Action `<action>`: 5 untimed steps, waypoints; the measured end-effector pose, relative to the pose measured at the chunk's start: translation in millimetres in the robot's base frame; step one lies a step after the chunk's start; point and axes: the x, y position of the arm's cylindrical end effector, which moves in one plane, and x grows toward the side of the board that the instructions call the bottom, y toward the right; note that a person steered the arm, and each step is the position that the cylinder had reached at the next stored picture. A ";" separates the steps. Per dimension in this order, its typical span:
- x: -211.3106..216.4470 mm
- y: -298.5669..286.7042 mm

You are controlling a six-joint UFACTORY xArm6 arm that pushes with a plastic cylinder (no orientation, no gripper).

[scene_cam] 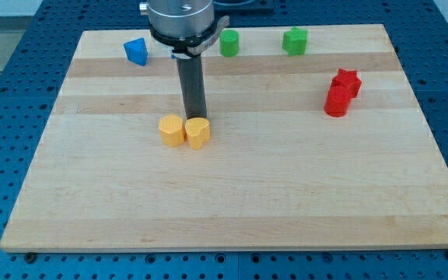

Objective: Separate the yellow hexagon from yellow heart

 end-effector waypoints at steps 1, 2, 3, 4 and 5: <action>13.9 -43.0; 14.8 -58.2; 15.8 -28.6; 38.2 -4.7; 57.8 -38.3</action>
